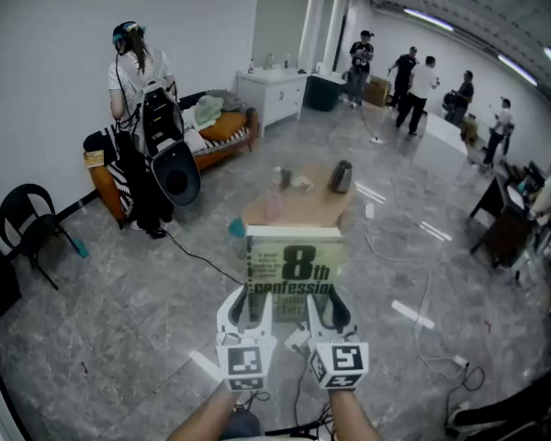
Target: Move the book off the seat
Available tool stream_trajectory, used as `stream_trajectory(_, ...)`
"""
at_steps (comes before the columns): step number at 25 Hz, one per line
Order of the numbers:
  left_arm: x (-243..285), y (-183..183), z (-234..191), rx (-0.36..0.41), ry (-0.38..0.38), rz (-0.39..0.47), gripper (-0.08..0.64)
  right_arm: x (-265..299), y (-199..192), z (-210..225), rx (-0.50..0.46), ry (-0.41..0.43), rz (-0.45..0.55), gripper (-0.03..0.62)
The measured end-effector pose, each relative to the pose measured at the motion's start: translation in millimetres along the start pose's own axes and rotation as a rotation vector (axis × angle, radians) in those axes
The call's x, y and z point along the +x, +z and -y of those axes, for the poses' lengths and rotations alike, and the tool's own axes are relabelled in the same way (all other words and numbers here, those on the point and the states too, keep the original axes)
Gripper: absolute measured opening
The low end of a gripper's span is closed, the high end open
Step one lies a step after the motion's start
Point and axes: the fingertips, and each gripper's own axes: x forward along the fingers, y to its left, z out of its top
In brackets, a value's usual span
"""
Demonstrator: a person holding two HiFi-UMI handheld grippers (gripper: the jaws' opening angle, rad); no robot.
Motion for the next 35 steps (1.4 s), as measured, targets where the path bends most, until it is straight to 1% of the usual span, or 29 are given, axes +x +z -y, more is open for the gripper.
stream_trajectory(3, 38, 3, -19, -0.003, -0.030, 0.001, 0.166, 38, 4, 4, -0.004, -0.030, 0.003, 0.166)
stream_trajectory(7, 83, 6, -29, -0.002, -0.073, 0.001, 0.166, 74, 8, 19, -0.001, -0.078, 0.000, 0.166)
stream_trajectory(12, 112, -1, -42, 0.006, -0.109, -0.009, 0.166, 102, -1, 22, 0.012, -0.108, -0.003, 0.166)
stream_trajectory(21, 171, -17, -54, 0.009, -0.140, -0.023, 0.166, 156, -17, 43, 0.030, -0.136, -0.010, 0.166)
stream_trajectory(29, 270, -26, -33, 0.040, -0.177, -0.034, 0.166, 222, -30, 113, 0.059, -0.171, -0.001, 0.166)
stream_trajectory(35, 350, -36, -7, 0.046, -0.200, -0.058, 0.166, 272, -40, 177, 0.077, -0.191, -0.022, 0.166)
